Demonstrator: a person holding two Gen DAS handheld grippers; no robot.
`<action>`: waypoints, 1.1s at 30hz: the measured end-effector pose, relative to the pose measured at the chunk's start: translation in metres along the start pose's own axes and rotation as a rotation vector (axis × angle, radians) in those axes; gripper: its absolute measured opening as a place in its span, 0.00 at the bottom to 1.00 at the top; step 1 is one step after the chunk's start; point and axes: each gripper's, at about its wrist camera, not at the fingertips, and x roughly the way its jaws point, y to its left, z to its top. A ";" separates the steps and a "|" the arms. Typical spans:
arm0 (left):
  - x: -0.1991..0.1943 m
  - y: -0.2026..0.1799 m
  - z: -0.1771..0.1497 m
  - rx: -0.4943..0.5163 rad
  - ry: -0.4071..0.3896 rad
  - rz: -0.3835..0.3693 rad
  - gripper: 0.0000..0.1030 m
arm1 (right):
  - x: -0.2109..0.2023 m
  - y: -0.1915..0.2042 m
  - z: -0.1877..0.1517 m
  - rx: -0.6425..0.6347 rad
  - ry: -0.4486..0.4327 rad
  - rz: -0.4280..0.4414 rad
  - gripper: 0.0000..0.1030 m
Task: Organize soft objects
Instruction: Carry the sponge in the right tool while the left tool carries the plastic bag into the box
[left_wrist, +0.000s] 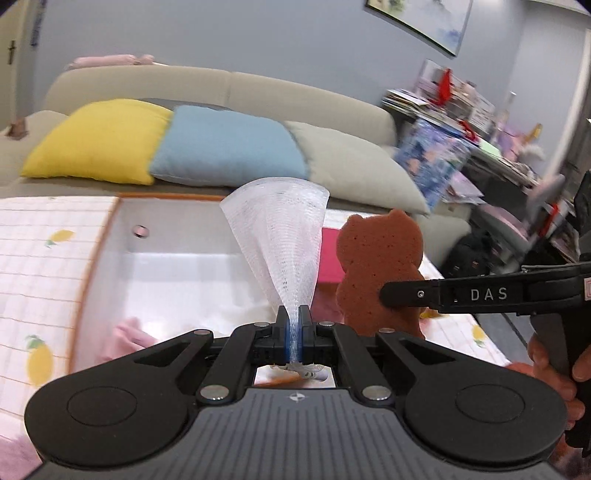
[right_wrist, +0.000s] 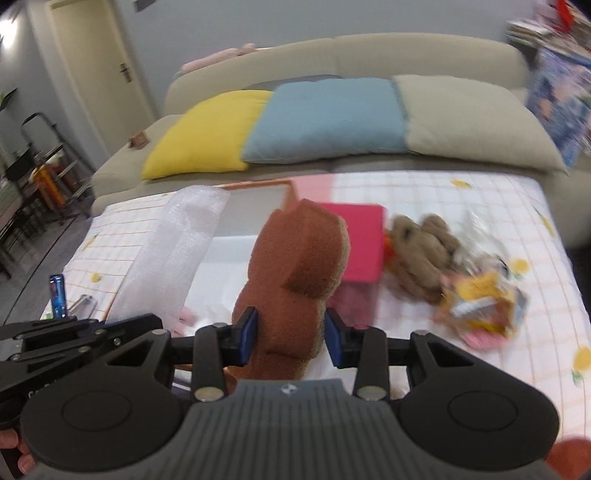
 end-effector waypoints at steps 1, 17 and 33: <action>0.001 0.005 0.004 -0.003 0.002 0.016 0.03 | 0.004 0.007 0.005 -0.022 -0.002 0.007 0.37; 0.072 0.064 0.039 0.045 0.154 0.128 0.03 | 0.122 0.066 0.072 -0.214 0.107 -0.082 0.37; 0.143 0.089 0.023 0.060 0.348 0.137 0.03 | 0.195 0.089 0.078 -0.445 0.219 -0.170 0.35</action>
